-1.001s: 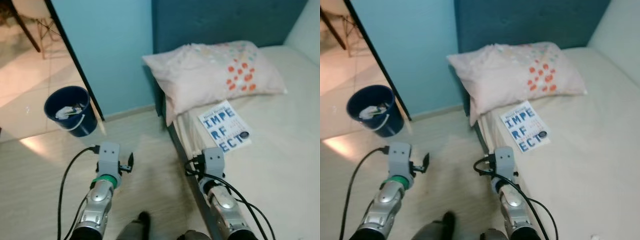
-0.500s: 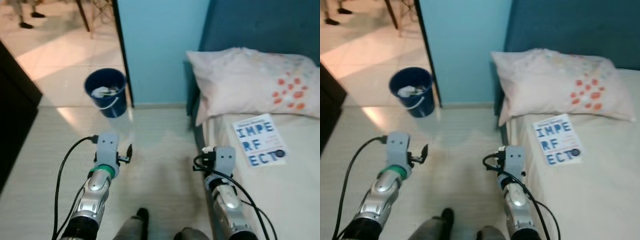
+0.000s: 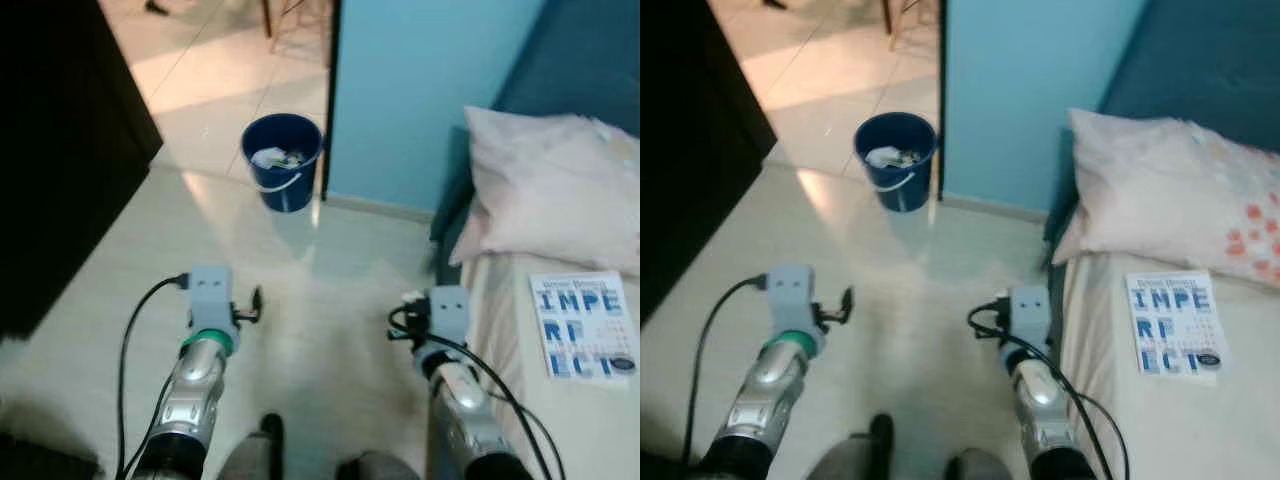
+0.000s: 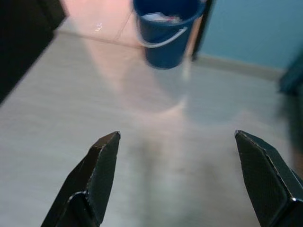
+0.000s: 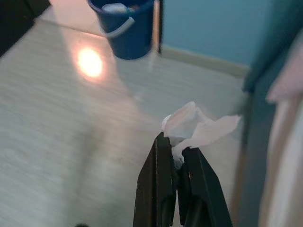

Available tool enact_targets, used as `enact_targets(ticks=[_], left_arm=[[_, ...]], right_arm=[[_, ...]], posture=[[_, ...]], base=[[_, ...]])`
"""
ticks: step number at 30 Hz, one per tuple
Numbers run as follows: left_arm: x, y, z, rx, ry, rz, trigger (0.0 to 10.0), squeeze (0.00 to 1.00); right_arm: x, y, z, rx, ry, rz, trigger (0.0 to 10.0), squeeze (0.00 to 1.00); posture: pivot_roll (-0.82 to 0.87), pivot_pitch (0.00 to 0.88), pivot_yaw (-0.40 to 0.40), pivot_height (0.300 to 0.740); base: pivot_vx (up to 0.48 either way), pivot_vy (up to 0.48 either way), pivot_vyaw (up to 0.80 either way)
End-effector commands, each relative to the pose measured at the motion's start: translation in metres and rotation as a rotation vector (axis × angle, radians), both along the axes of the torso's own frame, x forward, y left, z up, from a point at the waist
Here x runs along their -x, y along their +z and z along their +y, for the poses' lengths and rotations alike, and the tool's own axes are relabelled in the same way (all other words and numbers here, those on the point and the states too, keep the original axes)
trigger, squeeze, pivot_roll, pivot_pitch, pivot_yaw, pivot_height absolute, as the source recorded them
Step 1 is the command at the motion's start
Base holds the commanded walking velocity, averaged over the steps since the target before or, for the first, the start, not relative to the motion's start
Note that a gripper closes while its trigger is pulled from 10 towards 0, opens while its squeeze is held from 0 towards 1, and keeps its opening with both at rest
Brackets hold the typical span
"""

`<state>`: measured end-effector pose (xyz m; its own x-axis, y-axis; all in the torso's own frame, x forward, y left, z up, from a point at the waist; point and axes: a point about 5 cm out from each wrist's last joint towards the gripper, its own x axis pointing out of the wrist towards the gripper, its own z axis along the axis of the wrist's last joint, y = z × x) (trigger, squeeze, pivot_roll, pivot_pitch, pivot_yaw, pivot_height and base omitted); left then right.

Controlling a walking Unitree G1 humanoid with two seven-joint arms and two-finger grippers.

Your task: Clean up the room

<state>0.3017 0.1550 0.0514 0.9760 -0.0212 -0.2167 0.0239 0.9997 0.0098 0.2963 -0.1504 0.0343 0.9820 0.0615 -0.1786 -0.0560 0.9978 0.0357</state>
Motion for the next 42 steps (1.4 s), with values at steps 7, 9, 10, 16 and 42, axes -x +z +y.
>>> enact_targets(ticks=[7, 9, 10, 16, 42], left_arm=[[0.001, -0.004, -0.014, 0.01, -0.043, 0.014, 10.0, 0.0], [-0.001, -0.003, -0.014, 0.012, -0.038, 0.017, 10.0, 0.0], [-0.002, -0.002, -0.014, 0.007, -0.043, 0.015, 10.0, 0.0], [-0.003, 0.003, -0.012, 0.017, -0.035, -0.01, 10.0, 0.0], [0.002, 0.005, -0.008, 0.023, -0.033, -0.023, 10.0, 0.0]], right_arm=[[0.01, -0.017, -0.001, 0.014, -0.018, 0.094, 10.0, 0.0], [0.009, -0.019, 0.002, 0.028, 0.002, 0.106, 10.0, 0.0], [0.008, -0.019, 0.004, 0.02, 0.01, 0.111, 10.0, 0.0], [0.005, -0.015, 0.012, 0.013, 0.07, 0.106, 10.0, 0.0], [0.004, -0.016, 0.024, 0.018, 0.146, 0.1, 10.0, 0.0]], posture=[[0.09, 0.154, 0.019, 0.74], [0.09, 0.143, 0.014, 0.74], [0.09, 0.146, 0.012, 0.74], [0.09, 0.137, 0.007, 0.74], [0.1, 0.143, 0.002, 0.74]], base=[[0.0, 0.0, 0.0], [0.0, 0.0, 0.0], [0.0, 0.0, 0.0], [0.139, 0.0, 0.0], [0.374, 0.0, 0.0]])
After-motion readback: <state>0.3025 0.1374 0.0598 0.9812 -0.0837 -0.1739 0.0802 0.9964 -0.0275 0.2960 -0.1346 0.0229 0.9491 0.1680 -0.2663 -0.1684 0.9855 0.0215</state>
